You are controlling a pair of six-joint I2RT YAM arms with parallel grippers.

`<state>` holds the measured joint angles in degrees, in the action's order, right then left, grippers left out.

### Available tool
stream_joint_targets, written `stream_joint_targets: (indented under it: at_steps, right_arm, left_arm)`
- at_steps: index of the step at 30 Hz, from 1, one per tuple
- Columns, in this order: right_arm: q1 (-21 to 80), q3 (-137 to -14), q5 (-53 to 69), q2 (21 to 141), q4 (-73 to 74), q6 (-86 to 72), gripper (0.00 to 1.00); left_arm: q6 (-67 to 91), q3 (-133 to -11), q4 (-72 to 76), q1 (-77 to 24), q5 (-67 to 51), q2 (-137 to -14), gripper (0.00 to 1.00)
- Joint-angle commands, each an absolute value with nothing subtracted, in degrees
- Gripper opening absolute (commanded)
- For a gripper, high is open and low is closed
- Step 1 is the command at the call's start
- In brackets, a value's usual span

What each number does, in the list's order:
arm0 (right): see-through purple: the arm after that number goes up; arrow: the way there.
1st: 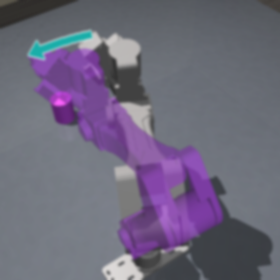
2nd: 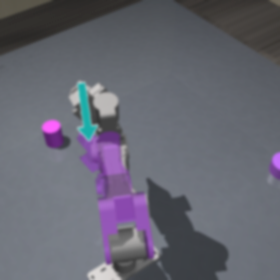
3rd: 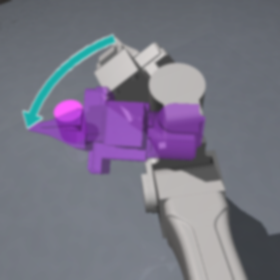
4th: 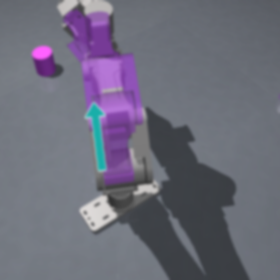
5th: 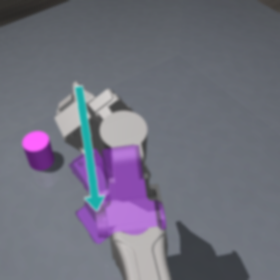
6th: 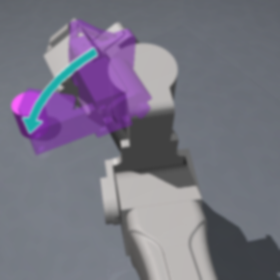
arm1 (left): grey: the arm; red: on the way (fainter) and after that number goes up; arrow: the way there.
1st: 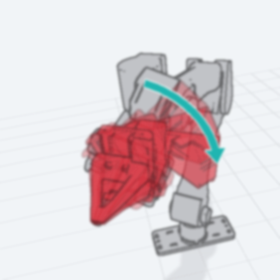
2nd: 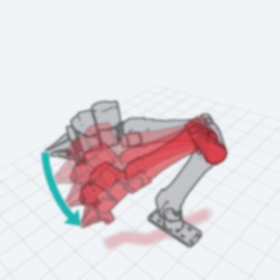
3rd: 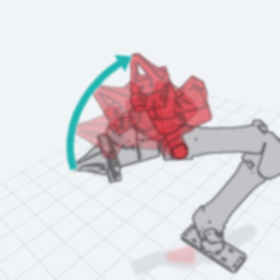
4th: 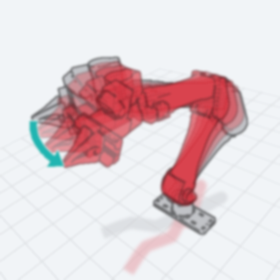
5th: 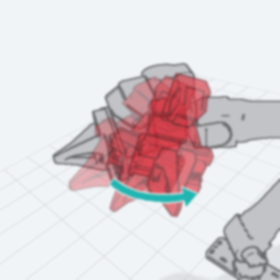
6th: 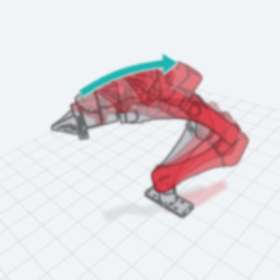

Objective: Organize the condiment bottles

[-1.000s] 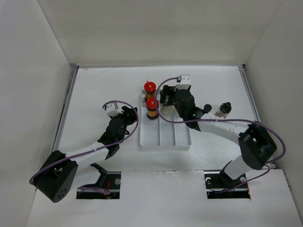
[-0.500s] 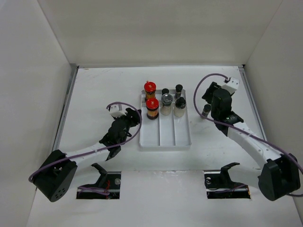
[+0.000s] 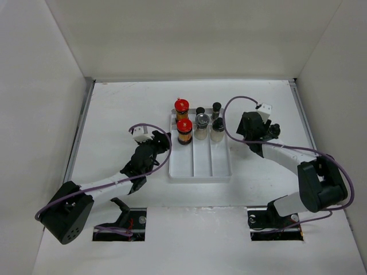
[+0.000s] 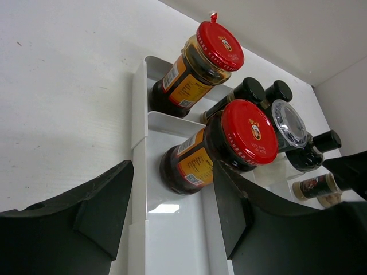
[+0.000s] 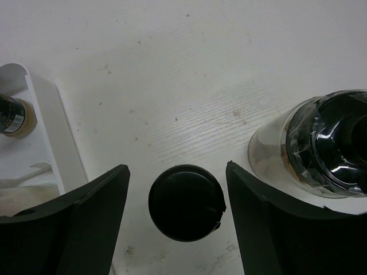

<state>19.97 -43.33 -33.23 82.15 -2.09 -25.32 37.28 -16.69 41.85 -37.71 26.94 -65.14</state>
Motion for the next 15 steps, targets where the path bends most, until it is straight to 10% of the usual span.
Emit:
stream_joint_targets:
  at_steps: [1,9,15]
  right_arm:
    - [20.2,-44.6,-34.0,82.0,-3.7,-27.1,0.73]
    - [20.6,-42.1,-36.2,78.7,-3.9,-28.7,0.42]
    - [29.3,-43.0,-39.8,66.8,2.4,-25.7,0.4]
  left_arm:
    - [37.2,-17.3,45.3,-37.2,26.9,-65.0,0.56]
    - [37.4,-17.7,45.3,-37.4,26.8,-66.0,0.56]
    - [37.4,-17.5,45.3,-36.8,27.0,-65.7,0.56]
